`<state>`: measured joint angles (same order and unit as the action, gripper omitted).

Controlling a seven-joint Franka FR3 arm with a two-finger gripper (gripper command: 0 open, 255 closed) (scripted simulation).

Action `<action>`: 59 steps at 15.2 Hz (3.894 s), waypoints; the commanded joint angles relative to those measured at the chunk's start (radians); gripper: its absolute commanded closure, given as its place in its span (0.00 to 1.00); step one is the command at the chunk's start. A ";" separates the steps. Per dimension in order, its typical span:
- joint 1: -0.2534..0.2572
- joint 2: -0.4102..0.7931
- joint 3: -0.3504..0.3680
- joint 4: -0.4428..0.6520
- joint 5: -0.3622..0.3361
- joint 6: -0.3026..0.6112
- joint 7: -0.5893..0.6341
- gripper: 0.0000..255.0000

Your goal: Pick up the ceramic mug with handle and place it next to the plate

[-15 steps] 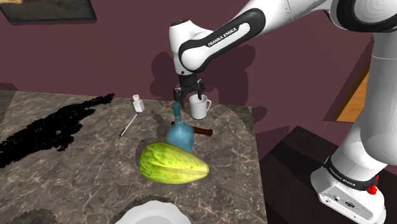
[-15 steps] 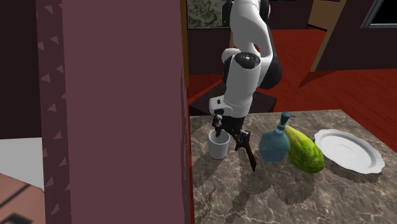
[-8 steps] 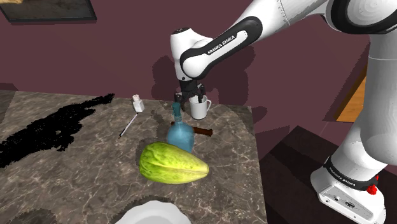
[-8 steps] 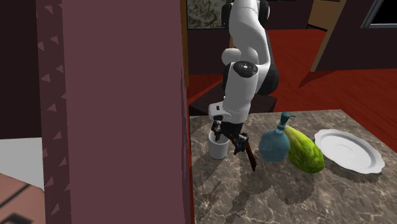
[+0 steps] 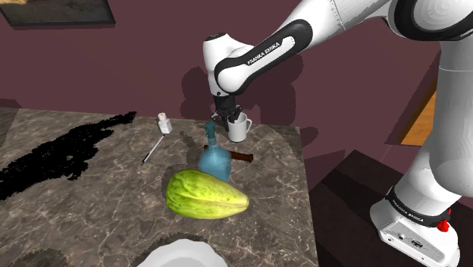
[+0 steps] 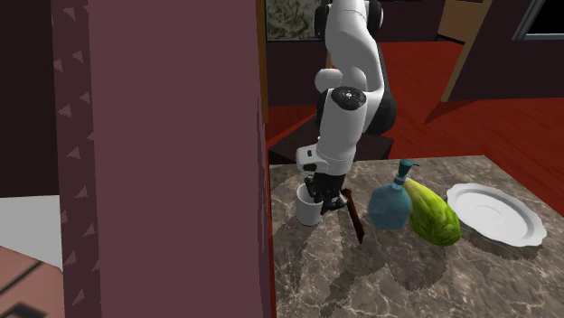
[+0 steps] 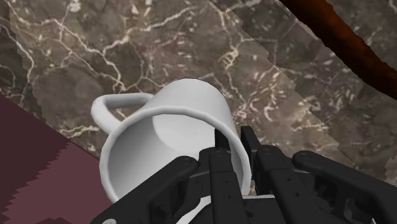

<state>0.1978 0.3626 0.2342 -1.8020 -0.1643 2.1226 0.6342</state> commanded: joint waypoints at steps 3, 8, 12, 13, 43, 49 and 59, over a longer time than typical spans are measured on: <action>0.000 0.000 0.000 0.000 0.000 0.000 0.000 1.00; -0.001 -0.012 0.002 0.010 0.005 -0.022 -0.004 1.00; -0.003 -0.034 0.005 0.035 0.013 -0.068 -0.011 1.00; -0.003 -0.039 0.006 0.042 0.015 -0.079 -0.013 1.00; 0.028 -0.207 0.043 0.164 0.065 -0.367 0.014 1.00; 0.076 -0.339 0.092 0.002 0.104 -0.337 0.108 1.00; 0.173 -0.494 0.194 -0.161 0.175 -0.326 0.285 1.00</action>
<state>0.3577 -0.1165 0.4136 -1.9443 0.0024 1.7924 0.8933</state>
